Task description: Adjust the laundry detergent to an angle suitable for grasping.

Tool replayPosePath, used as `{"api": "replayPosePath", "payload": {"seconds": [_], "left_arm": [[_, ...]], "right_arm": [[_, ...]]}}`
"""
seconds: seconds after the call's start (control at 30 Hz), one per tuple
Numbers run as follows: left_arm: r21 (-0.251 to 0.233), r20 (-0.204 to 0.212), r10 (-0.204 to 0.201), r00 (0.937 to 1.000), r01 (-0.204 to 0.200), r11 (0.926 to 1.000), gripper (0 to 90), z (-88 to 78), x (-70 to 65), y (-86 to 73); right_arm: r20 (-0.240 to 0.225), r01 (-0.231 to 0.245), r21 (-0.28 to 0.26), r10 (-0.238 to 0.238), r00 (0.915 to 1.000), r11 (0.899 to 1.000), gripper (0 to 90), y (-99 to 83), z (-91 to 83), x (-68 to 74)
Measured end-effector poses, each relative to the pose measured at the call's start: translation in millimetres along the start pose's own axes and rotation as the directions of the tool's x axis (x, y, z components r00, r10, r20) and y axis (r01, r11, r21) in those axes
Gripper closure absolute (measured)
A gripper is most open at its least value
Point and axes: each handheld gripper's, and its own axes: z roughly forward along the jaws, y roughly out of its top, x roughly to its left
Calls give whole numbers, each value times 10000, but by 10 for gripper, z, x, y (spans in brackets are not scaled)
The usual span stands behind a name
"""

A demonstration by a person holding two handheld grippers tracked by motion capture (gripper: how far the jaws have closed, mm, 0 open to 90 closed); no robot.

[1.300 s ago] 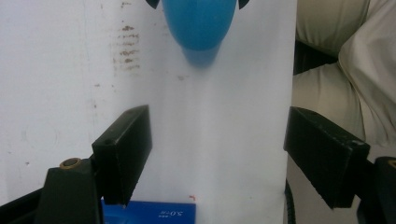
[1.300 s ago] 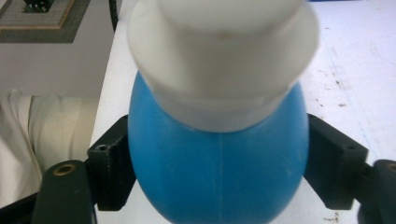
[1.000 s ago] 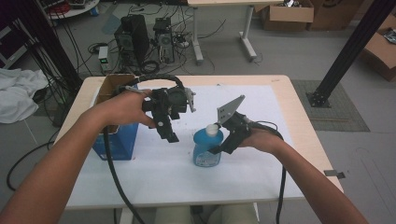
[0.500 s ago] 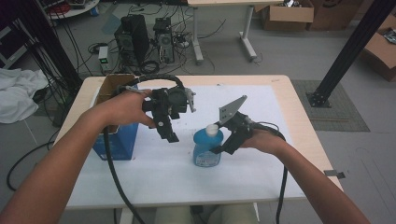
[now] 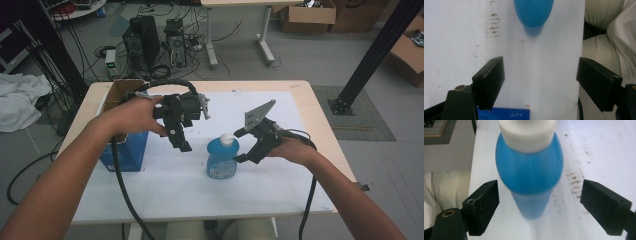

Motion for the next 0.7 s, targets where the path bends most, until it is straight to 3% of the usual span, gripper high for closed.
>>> {"api": "replayPosePath", "payload": {"seconds": [0.13,0.27,0.47,0.7], "left_arm": [[-15,-59,0,10000,-1,10000,229,6,14,11],[-27,-55,41,10000,-41,10000,229,18,24,32],[-61,-45,64,10000,-64,10000,227,19,31,72],[-115,-91,58,9999,-59,9999,227,13,32,97]], "right_arm": [[269,-301,216,295,9992,9993,154,-70,-135,25],[521,-707,802,667,9964,9943,154,-157,-301,73],[756,-1519,1804,1403,9872,9718,158,-301,-564,180],[1093,-2023,2492,1801,9776,9471,158,-496,-787,303]]}}
